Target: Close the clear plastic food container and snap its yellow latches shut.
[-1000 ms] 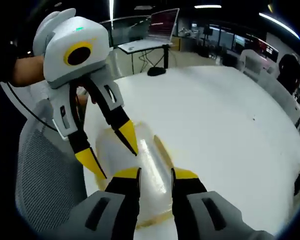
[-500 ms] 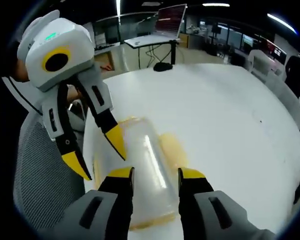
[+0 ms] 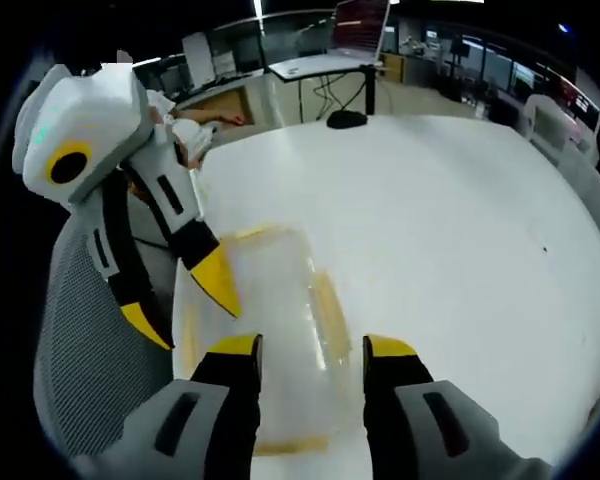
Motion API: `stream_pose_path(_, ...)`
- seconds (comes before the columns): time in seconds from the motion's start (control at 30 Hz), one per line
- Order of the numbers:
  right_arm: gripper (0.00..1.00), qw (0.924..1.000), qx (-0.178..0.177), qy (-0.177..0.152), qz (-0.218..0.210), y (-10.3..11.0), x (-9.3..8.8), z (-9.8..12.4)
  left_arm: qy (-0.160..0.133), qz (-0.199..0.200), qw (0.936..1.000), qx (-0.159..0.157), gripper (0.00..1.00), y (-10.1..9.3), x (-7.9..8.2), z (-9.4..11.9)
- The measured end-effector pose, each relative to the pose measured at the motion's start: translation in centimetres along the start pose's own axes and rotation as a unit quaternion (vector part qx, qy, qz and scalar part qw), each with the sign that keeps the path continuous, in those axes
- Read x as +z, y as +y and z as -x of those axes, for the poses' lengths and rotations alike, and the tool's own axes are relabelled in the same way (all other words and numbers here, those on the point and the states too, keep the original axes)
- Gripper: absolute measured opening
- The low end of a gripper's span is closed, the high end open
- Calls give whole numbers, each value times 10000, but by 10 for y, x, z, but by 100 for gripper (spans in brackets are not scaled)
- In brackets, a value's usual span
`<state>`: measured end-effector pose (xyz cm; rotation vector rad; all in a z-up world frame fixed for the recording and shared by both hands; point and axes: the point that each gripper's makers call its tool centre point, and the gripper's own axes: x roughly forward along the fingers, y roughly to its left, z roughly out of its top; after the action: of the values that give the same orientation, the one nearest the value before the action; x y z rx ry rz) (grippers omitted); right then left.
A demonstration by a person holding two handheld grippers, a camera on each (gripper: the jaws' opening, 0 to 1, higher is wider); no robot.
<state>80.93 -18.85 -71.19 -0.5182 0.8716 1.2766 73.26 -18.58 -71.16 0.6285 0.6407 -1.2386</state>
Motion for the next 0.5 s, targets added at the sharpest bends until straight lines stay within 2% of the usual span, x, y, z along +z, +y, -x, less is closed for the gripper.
stream_pose_path(0.3,37,9975,570,414,23,2,1,-4,28,-381,9990,231,33,0,-1,-2)
stream_pose_path(0.5,37,9939,814,721,160,5,-2,-12,37,-586,9978,294,33,1,-1,-3)
